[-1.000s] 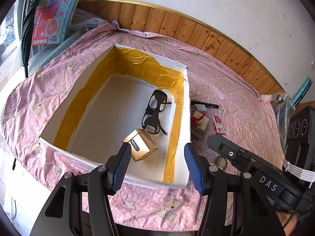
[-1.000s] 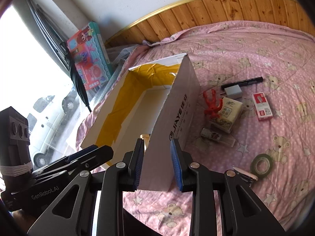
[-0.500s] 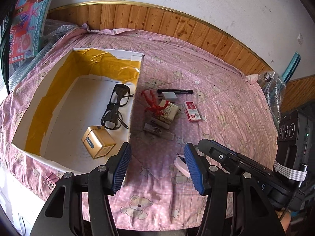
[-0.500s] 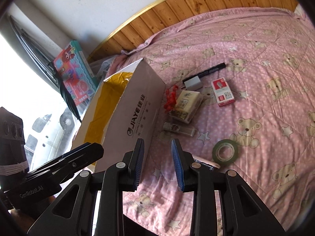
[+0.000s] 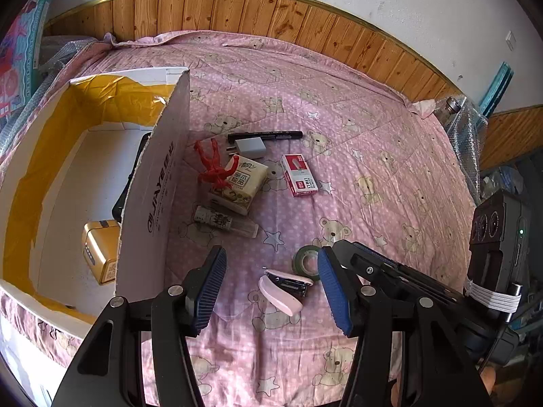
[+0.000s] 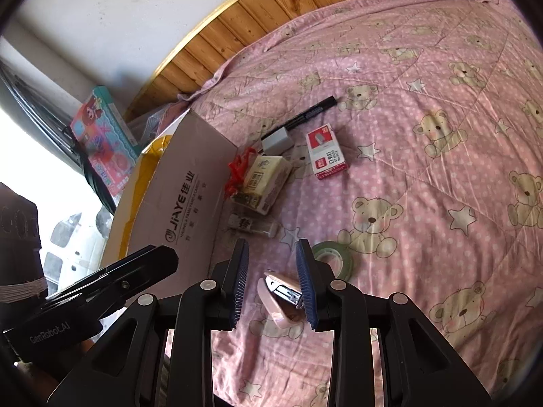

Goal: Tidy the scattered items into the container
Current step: 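Withdraw both tools from the box toward the remaining items, then grasp the pink stapler with the right tool and lift it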

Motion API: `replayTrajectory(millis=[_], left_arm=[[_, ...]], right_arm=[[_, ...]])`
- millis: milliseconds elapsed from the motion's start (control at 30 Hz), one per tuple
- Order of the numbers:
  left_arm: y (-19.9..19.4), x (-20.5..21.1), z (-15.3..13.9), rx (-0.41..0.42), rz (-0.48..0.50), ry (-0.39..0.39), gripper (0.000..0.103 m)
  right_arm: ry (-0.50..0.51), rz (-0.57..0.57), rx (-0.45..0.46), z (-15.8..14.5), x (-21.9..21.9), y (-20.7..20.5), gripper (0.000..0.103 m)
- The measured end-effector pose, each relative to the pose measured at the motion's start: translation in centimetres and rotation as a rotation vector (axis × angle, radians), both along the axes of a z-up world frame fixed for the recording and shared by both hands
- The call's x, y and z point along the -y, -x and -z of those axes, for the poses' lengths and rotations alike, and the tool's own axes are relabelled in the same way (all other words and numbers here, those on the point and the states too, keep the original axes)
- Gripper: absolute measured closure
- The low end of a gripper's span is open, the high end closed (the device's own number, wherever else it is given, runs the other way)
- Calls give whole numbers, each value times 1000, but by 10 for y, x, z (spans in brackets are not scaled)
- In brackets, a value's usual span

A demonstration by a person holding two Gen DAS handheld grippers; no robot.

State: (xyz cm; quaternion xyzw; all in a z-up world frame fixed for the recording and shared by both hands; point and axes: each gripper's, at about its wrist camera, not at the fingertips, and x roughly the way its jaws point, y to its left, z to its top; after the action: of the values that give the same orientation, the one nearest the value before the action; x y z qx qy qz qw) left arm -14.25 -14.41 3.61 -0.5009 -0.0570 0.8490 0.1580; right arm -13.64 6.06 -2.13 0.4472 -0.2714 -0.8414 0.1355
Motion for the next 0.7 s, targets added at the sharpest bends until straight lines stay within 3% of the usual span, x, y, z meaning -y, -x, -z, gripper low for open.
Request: replayTrajectory(millis=[300,433,700], left_arm=[[17,-20,33,71,18,-1,45],[22,-15,50,103,-20,-4,45],[15,-10,77,161,-28,-1,45]], right_arm=[[-27,3,36,18,-17,13,71],[-29,-36,54,26,-15,20,71],[-54,-90,123,57,-5,-2,71]])
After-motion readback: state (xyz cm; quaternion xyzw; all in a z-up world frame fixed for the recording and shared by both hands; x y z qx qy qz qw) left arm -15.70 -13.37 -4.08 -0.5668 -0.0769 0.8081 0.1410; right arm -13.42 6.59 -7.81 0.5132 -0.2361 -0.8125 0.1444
